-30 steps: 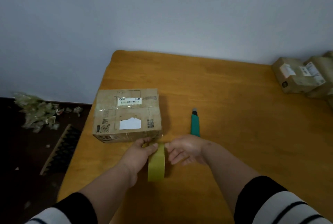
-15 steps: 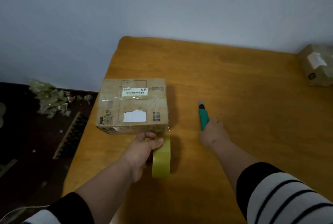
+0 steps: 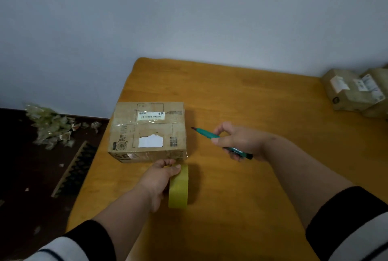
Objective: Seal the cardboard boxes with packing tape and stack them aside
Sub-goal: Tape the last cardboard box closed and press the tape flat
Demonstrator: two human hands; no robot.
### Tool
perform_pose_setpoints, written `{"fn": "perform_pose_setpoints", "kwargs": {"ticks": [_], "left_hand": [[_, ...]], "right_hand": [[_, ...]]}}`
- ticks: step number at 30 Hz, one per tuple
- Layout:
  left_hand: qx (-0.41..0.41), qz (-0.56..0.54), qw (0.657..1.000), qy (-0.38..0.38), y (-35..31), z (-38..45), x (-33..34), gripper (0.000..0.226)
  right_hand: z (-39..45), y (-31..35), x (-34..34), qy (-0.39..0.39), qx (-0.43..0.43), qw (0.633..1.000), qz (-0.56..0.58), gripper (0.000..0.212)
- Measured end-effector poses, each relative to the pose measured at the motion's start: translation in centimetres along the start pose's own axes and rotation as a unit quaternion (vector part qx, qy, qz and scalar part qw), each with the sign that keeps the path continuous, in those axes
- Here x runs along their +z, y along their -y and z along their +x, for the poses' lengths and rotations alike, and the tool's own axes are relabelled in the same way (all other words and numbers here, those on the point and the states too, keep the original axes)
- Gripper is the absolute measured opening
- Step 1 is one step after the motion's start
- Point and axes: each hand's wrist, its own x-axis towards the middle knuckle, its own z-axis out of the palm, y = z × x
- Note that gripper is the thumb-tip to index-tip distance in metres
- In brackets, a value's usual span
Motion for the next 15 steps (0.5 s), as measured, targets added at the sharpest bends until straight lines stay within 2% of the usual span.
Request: {"fn": "perform_pose_setpoints", "kwargs": {"ticks": [3,7,15], "left_hand": [[0.007,-0.007,1.000,-0.001,0.0,-0.3,0.1,0.021],[0.012,-0.017,1.000,-0.008,0.4,-0.4,0.2,0.022],[0.024,-0.023,0.999,-0.019,0.8,-0.4,0.3,0.024]], "right_hand": [[-1.3,2.1,0.3,0.055,-0.008,0.989,-0.135,0.024],[-1.6,3.2,2.0,0.057,0.006,0.956,-0.289,0.023],[-1.2,3.5,3.1,0.037,0.032,0.929,-0.366,0.024]]}}
